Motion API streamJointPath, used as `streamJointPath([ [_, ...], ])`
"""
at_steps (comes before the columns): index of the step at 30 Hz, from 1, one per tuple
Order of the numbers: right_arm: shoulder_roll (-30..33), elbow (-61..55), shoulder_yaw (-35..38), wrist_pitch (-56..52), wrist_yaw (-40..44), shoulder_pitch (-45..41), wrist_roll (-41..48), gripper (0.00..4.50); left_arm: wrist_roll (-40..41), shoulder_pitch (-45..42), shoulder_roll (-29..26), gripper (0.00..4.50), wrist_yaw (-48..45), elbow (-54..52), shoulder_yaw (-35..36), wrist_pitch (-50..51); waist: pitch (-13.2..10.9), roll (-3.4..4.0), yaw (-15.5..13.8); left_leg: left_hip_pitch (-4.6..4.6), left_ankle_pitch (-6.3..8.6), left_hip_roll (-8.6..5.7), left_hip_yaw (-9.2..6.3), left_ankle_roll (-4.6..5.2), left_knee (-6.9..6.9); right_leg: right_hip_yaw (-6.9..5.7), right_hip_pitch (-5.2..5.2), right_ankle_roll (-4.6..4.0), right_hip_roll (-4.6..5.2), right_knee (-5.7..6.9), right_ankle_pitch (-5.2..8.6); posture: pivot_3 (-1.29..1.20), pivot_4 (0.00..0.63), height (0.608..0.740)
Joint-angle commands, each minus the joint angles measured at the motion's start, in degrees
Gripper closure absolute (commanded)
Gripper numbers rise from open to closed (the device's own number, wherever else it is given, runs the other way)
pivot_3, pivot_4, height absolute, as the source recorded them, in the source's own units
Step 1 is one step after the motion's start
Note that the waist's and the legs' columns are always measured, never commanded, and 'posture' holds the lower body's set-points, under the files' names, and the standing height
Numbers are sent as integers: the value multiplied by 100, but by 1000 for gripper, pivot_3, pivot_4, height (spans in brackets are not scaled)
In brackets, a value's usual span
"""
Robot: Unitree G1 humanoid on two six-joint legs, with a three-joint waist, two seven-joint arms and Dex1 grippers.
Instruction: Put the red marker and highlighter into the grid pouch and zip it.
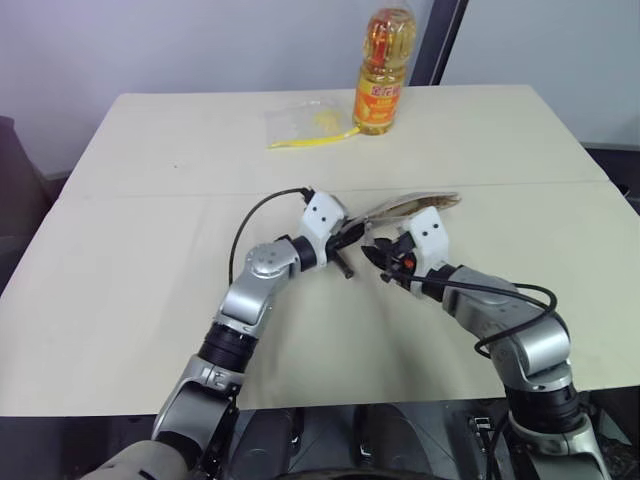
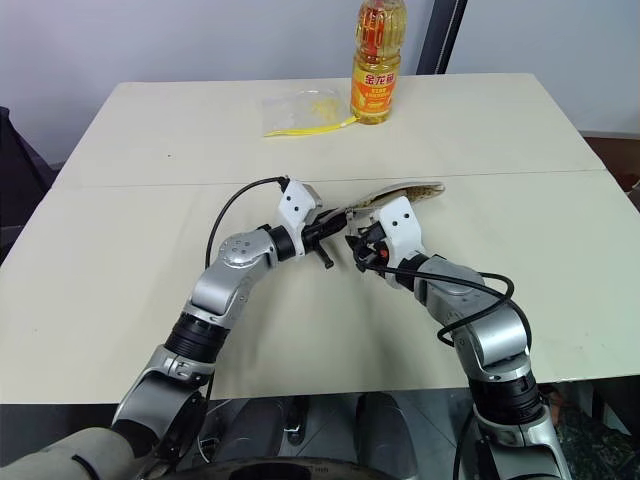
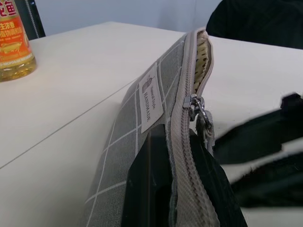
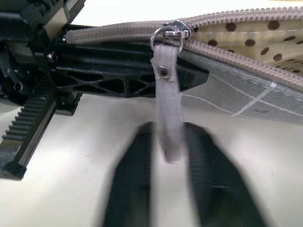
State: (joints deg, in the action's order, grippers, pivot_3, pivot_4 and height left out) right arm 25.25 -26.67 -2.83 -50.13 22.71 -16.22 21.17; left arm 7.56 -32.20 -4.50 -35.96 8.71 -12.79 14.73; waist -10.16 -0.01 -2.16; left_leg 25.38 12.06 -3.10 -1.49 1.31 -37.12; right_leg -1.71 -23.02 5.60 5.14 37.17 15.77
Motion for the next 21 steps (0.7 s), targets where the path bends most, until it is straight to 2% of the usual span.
streamJointPath([
  [1, 159, -146, 251, 131, 19, -95, -46, 4468, 1, -100, -55, 4500, 22, -149, 62, -84, 0, 0, 0, 0, 0, 0, 0, 0, 0, 0, 0, 0, 0, 0, 0, 0, 150, 740],
  [8, 757, -103, 702, 232, 39, -246, -208, 4468, -58, -141, -286, 4500, -27, 25, 121, -248, 0, 0, 0, 0, 0, 0, 0, 0, 0, 0, 0, 0, 0, 0, 0, 0, 150, 740],
  [14, 1696, 424, 1567, 421, -53, -605, -572, 4468, -101, 3, -681, 4500, -200, 40, 165, -443, 0, 1, -3, 0, 0, 0, 1, 0, 1, 1, 0, -1, 1, -1, 0, 0, 150, 740],
  [16, 1950, 644, 1632, 473, -40, -610, -703, 4468, -115, 107, -848, 4500, -289, 6, 158, -524, 0, 0, -4, 0, 0, 0, 2, 0, 1, 1, 1, -2, 2, -3, 1, 0, 150, 740],
  [21, 2109, 855, 1555, 602, 100, -483, -750, 4468, -59, 241, -1018, 4500, -393, -70, 189, -579, 1, 4, 6, 0, 0, 1, 2, 0, 7, 3, -2, -1, 3, -3, 0, 0, 150, 740],
])
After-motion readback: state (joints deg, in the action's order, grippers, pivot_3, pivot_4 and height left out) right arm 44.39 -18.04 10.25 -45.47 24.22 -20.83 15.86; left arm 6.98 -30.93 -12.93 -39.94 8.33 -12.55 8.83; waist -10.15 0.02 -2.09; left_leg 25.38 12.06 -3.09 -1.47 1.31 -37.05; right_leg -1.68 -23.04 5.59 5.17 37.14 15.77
